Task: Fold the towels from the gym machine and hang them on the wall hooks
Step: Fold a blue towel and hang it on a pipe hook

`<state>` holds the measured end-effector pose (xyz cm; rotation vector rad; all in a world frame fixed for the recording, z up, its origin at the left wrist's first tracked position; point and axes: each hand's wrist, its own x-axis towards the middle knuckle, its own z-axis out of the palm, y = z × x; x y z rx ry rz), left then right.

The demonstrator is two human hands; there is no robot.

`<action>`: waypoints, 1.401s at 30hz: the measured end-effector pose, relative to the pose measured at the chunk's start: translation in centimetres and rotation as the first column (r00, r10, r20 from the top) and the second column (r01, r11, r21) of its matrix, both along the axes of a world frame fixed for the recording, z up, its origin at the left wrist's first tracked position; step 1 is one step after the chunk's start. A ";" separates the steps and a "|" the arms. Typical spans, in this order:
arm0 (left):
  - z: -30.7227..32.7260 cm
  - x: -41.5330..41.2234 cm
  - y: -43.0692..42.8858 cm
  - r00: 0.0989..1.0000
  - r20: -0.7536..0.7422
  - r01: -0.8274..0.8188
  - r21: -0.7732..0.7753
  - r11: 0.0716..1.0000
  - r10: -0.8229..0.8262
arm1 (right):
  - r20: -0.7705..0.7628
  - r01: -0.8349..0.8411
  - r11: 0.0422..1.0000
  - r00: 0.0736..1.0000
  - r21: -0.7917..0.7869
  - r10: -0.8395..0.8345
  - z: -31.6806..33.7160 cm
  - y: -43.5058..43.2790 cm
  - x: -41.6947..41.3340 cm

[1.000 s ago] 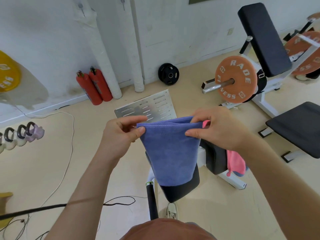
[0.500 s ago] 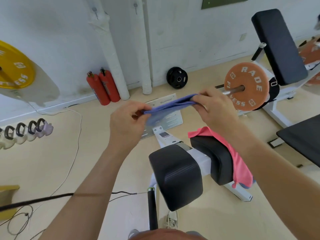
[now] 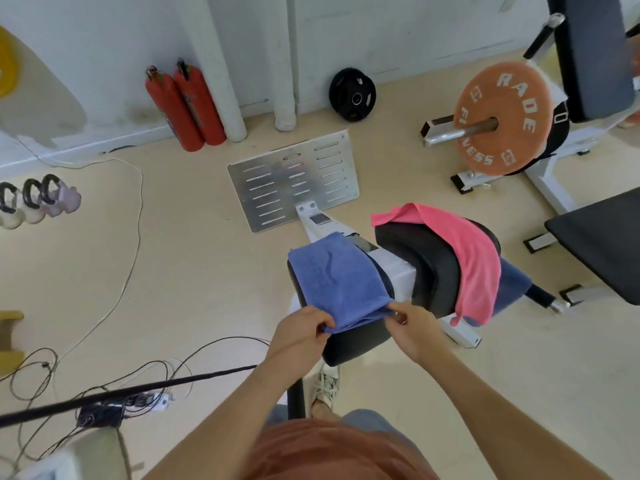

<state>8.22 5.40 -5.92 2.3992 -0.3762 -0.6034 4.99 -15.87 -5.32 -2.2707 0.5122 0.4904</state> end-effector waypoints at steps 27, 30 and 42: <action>-2.0 -2.8 -3.3 0.940 0.204 0.244 0.165 0.956 -0.275 | -0.504 0.850 0.062 0.368 0.523 -0.781 -2.8 5.3 -3.1; -3.4 -3.1 -5.0 0.919 0.165 0.297 0.304 0.905 -0.357 | -0.547 0.815 0.094 0.464 0.572 -0.697 -2.1 4.7 -3.1; -3.5 -2.1 -4.7 0.969 -0.061 0.246 0.154 0.957 -0.239 | -0.459 0.666 0.659 0.735 0.350 -0.499 -1.6 0.8 -1.8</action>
